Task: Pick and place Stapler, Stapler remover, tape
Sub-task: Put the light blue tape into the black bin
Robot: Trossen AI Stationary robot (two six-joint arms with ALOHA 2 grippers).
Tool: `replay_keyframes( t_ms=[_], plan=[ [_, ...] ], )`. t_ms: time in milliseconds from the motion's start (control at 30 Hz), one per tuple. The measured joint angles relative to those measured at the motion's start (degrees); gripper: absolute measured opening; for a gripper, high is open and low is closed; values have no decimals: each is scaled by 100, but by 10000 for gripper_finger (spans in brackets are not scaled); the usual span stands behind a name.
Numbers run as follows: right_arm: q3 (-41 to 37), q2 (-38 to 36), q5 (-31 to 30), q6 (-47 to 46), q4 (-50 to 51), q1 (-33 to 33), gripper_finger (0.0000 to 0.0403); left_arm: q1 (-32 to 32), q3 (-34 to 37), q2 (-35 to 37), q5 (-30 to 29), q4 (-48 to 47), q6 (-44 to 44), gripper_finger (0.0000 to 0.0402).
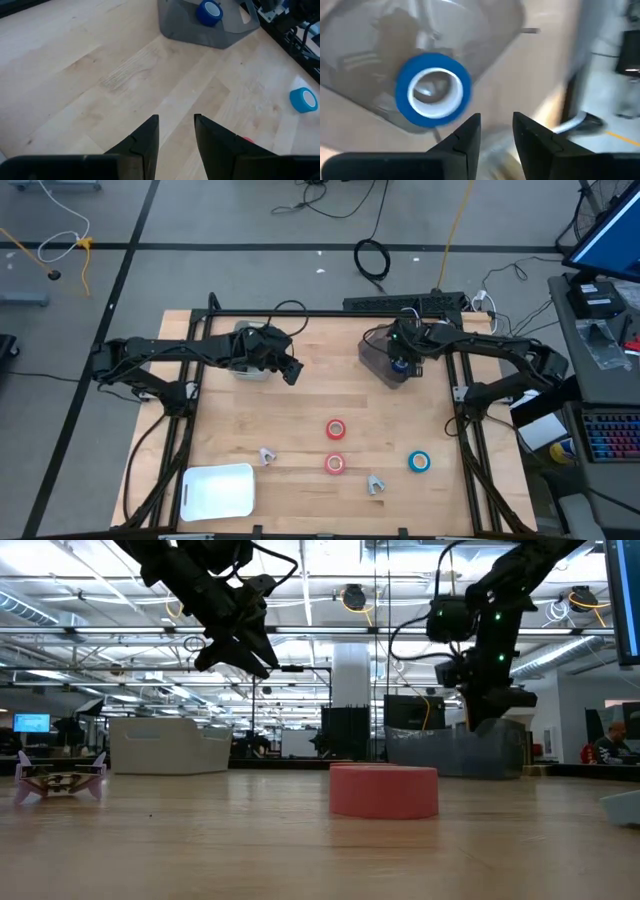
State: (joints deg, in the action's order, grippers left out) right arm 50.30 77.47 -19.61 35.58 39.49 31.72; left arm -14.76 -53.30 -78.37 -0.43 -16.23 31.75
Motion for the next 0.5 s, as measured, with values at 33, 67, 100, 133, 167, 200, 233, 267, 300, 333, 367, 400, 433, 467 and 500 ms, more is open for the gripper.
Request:
replay_keyframes(
  t_ms=[33, 67, 100, 133, 167, 200, 233, 267, 300, 333, 367, 400, 433, 467, 500],
  plan=[
    [17, -98, -126, 56, 25, -42, 108, 1, 0, 0, 10, 0, 1, 127],
    [74, -202, -213, 114, 40, -102, 108, 0, 0, 0, 12, 0, 2, 127],
    [147, -319, -283, 130, -3, -167, 109, 0, -2, 0, 12, 0, 7, 127],
    [211, -453, -291, 133, -10, -237, 109, 2, -2, 0, 12, 2, 14, 127],
    [272, -592, -285, 125, 18, -324, 109, 0, -2, 0, 12, 6, 15, 127],
    [337, -744, -277, 95, 37, -422, 109, 0, -2, 0, 9, 15, 18, 127],
    [406, -900, -276, 46, 25, -532, 109, 0, -2, 0, 10, 26, 23, 127],
    [469, -1069, -273, -28, 16, -662, 109, 0, -2, 0, 12, 26, 23, 127],
    [523, -1248, -246, -120, 23, -803, 109, 0, -2, 0, 12, 24, 21, 127],
    [579, -1430, -113, -228, 66, -935, 109, 0, -2, 0, 11, 26, 26, 127],
    [635, -1603, 96, -360, 118, -1073, 109, 2, -2, 0, 12, 34, 50, 127],
    [669, -1794, 415, -515, 183, -1205, 109, 2, -2, 0, 12, 66, 102, 127],
    [686, -1970, 790, -704, 248, -1329, 109, 0, -2, 0, 11, 121, 164, 127],
    [686, -2148, 1159, -938, 280, -1456, 109, 0, -2, 0, 9, 168, 192, 127],
    [686, -2334, 1511, -1206, 285, -1598, 109, 0, -2, 0, 11, 210, 200, 127]
  ],
)
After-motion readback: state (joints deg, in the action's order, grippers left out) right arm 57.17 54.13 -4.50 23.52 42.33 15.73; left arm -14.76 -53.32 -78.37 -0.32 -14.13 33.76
